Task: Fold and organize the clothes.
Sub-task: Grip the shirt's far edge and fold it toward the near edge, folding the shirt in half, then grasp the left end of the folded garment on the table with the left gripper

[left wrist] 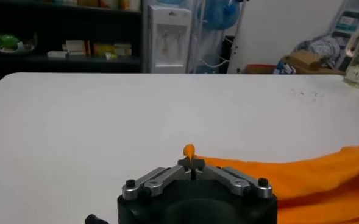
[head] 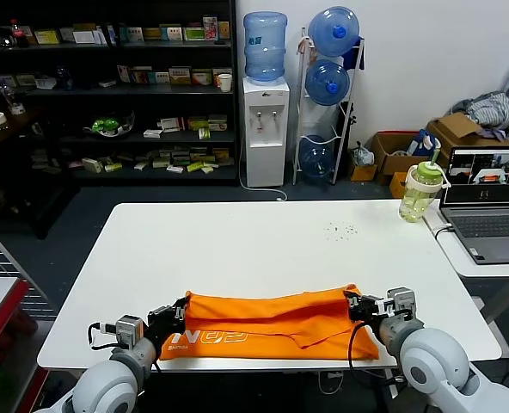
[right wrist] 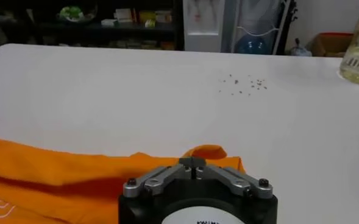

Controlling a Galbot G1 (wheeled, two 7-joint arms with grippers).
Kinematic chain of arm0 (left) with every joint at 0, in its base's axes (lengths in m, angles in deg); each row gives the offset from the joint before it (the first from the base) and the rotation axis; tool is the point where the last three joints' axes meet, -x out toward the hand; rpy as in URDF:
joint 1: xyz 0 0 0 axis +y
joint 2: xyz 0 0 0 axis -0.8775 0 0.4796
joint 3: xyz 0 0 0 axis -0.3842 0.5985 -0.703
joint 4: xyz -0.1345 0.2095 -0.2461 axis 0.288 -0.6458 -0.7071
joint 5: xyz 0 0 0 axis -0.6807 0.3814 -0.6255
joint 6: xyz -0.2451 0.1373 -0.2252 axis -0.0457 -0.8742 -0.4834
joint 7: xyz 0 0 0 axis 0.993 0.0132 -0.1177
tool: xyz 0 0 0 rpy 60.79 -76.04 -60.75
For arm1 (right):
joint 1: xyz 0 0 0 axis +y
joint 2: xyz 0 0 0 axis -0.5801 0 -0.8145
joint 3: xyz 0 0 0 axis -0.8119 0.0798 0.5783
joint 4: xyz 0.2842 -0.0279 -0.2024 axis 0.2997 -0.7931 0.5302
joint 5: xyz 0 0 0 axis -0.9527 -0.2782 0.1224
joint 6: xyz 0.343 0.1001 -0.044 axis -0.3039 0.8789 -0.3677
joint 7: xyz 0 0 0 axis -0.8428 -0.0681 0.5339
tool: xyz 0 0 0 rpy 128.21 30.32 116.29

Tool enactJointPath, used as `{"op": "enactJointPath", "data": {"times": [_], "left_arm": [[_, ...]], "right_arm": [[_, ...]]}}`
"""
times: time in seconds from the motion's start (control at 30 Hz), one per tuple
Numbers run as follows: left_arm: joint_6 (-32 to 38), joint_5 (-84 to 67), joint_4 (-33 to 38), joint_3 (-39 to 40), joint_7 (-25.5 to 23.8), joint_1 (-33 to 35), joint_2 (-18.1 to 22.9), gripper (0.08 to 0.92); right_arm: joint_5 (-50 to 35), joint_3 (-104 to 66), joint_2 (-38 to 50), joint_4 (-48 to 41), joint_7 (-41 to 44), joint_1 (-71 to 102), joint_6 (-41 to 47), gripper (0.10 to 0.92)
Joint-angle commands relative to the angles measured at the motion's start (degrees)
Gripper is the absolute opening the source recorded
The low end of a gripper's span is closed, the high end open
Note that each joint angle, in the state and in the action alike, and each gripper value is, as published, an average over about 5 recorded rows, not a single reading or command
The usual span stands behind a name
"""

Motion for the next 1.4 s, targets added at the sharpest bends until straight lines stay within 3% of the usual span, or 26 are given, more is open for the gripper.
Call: {"op": "enactJointPath", "data": {"times": [0.03,0.23,0.47,0.83,0.97,1.07,1.3,1.4], "left_arm": [[-0.87,0.38,1.55,-0.57,0.55,2.38,-0.68,0.091],[-1.53,1.16,1.9,-1.08,1.03,3.28,-1.02,0.172],[-1.43,3.44,0.52,-1.43,0.97,4.42,-0.37,0.362],[-0.25,5.45,-3.87,-1.45,0.07,5.06,3.89,0.674],[-0.21,5.42,-5.53,-1.02,-0.13,4.35,4.83,0.783],[-0.14,5.41,-6.74,-0.73,-0.21,3.87,5.27,0.816],[-0.05,5.36,-8.31,-0.41,-0.14,3.23,5.54,0.814],[-0.11,5.33,-8.7,-0.29,-0.06,3.22,5.59,0.759]], "right_arm": [[0.07,-1.53,1.12,2.46,-0.02,3.63,0.77,0.129],[0.68,-2.56,1.46,3.02,1.21,4.59,1.19,0.266],[0.88,-4.74,1.52,3.24,1.33,6.38,0.92,0.466],[1.87,-6.17,0.36,3.42,1.6,7.96,0.58,0.778],[1.83,-6.15,0.28,3.52,1.59,7.85,0.57,0.818],[1.81,-6.29,0.25,3.64,1.58,7.97,0.58,0.822],[1.82,-6.57,0.04,3.64,1.68,8.33,0.59,0.823],[1.82,-6.48,-0.13,3.59,1.73,8.23,0.62,0.823]]}}
